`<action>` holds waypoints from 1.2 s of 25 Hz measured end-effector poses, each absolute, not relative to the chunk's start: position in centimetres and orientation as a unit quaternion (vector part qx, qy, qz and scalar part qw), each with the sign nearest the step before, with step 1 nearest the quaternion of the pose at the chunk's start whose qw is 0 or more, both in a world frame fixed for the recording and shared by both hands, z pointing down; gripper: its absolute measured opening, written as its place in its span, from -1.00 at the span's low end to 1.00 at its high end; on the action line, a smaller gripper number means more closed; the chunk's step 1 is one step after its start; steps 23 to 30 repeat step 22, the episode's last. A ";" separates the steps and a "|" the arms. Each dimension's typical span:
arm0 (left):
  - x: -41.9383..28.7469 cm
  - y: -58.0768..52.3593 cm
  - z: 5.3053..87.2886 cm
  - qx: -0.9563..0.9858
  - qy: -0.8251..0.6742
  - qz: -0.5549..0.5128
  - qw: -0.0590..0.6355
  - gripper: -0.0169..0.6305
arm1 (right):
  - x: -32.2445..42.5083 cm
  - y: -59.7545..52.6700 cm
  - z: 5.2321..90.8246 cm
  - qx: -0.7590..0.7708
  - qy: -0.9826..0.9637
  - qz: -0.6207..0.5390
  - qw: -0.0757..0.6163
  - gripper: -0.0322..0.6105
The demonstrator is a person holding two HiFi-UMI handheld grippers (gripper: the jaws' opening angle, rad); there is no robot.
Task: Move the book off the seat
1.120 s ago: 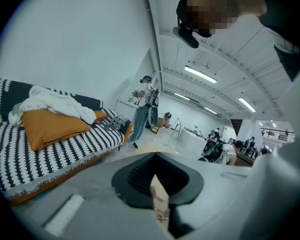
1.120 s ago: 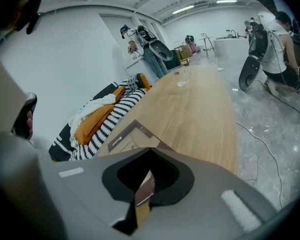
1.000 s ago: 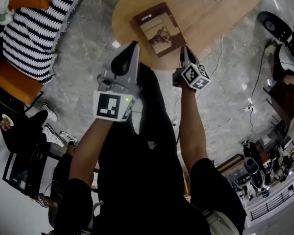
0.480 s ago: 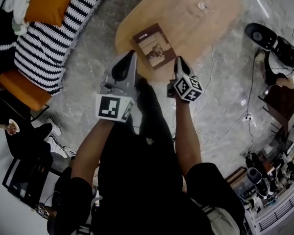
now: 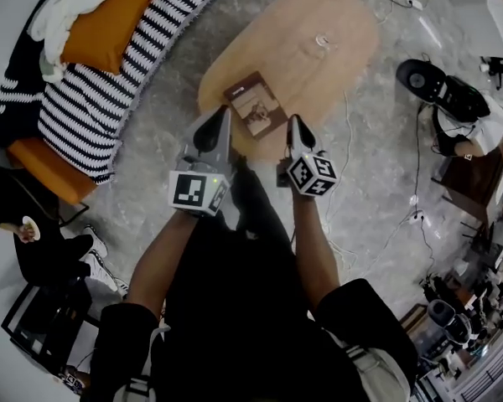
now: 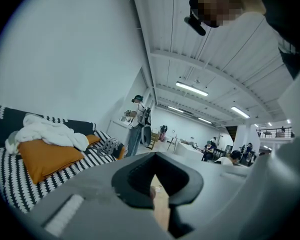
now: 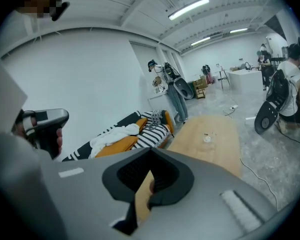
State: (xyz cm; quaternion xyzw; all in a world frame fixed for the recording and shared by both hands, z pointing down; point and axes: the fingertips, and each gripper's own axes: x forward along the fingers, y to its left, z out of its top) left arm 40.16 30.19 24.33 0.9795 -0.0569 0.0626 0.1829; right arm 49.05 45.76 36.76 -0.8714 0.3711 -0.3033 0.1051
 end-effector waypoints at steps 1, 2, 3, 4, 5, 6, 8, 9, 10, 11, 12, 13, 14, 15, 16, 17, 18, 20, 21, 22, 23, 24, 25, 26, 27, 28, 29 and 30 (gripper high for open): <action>39.9 30.2 23.8 0.980 -0.056 0.061 0.181 -0.93 | 48.8 45.7 35.7 -0.872 0.374 -0.296 0.105 -0.88; 39.7 30.3 23.3 0.981 -0.054 0.059 0.178 -0.93 | 48.5 45.7 34.6 -0.873 0.378 -0.289 0.106 -0.88; 39.5 30.3 22.7 0.982 -0.052 0.057 0.173 -0.93 | 48.2 45.7 33.5 -0.873 0.382 -0.281 0.109 -0.88; 39.2 30.4 22.3 0.983 -0.051 0.056 0.167 -0.93 | 48.0 45.7 32.4 -0.873 0.386 -0.274 0.117 -0.88; 38.9 30.4 21.8 0.984 -0.050 0.054 0.160 -0.93 | 47.7 45.9 31.3 -0.872 0.388 -0.269 0.128 -0.88; 38.6 30.5 21.4 0.985 -0.051 0.050 0.156 -0.93 | 47.5 46.0 30.4 -0.872 0.389 -0.264 0.138 -0.88; 38.3 30.4 20.2 0.985 -0.055 0.038 0.156 -0.93 | 47.1 46.2 28.8 -0.873 0.391 -0.253 0.146 -0.88; 38.2 30.5 19.8 0.986 -0.056 0.033 0.156 -0.93 | 46.9 46.2 28.0 -0.874 0.393 -0.246 0.144 -0.88; 38.1 30.5 19.3 0.986 -0.056 0.030 0.156 -0.93 | 46.7 46.1 27.2 -0.875 0.396 -0.240 0.141 -0.88; 37.9 30.6 18.9 0.986 -0.055 0.026 0.154 -0.93 | 46.5 46.0 26.5 -0.876 0.400 -0.233 0.137 -0.88; 37.8 30.6 18.6 0.986 -0.055 0.024 0.153 -0.93 | 46.2 45.7 25.8 -0.876 0.404 -0.227 0.134 -0.88; 37.6 30.6 18.3 0.987 -0.054 0.024 0.151 -0.93 | 45.9 45.4 25.2 -0.876 0.408 -0.223 0.131 -0.88; 37.5 30.7 18.1 0.987 -0.053 0.024 0.149 -0.93 | 45.6 45.2 24.8 -0.874 0.413 -0.219 0.129 -0.88; 37.4 30.8 18.0 0.987 -0.052 0.024 0.149 -0.93 | 45.3 45.0 24.4 -0.873 0.418 -0.217 0.128 -0.88; 37.4 31.0 17.8 0.987 -0.050 0.023 0.148 -0.93 | 45.2 44.8 24.1 -0.871 0.423 -0.214 0.129 -0.88; 37.4 31.1 17.7 0.988 -0.049 0.021 0.148 -0.93 | 45.2 44.6 23.8 -0.869 0.427 -0.211 0.132 -0.88; 37.5 31.3 17.6 0.988 -0.046 0.020 0.147 -0.93 | 45.2 44.5 23.5 -0.868 0.430 -0.210 0.135 -0.88; 37.3 31.8 17.6 0.988 -0.043 0.020 0.145 -0.93 | 45.0 44.7 23.2 -0.868 0.430 -0.209 0.136 -0.88; 37.2 32.1 17.6 0.989 -0.041 0.021 0.144 -0.93 | 44.8 44.8 23.0 -0.868 0.429 -0.208 0.135 -0.88; 37.1 32.3 17.6 0.989 -0.039 0.021 0.143 -0.93 | 44.7 44.9 22.8 -0.869 0.428 -0.208 0.133 -0.88; 37.1 32.3 17.6 0.989 -0.039 0.021 0.143 -0.93 | 44.7 44.9 22.8 -0.869 0.428 -0.208 0.133 -0.88; 37.1 32.3 17.6 0.989 -0.039 0.021 0.143 -0.93 | 44.7 44.9 22.8 -0.869 0.428 -0.208 0.133 -0.88; 37.1 32.3 17.6 0.989 -0.039 0.021 0.143 -0.93 | 44.7 44.9 22.8 -0.869 0.428 -0.208 0.133 -0.88; 37.1 32.3 17.6 0.989 -0.039 0.021 0.143 -0.93 | 44.7 44.9 22.8 -0.869 0.428 -0.208 0.133 -0.88; 37.1 32.3 17.6 0.989 -0.039 0.021 0.143 -0.93 | 44.7 44.9 22.8 -0.869 0.428 -0.208 0.133 -0.88; 37.1 32.3 17.6 0.989 -0.039 0.021 0.143 -0.93 | 44.7 44.9 22.8 -0.869 0.428 -0.208 0.133 -0.88; 37.1 32.3 17.6 0.989 -0.039 0.021 0.143 -0.93 | 44.7 44.9 22.8 -0.869 0.428 -0.208 0.133 -0.88; 37.1 32.3 17.6 0.989 -0.039 0.021 0.143 -0.93 | 44.7 44.9 22.8 -0.869 0.428 -0.208 0.133 -0.88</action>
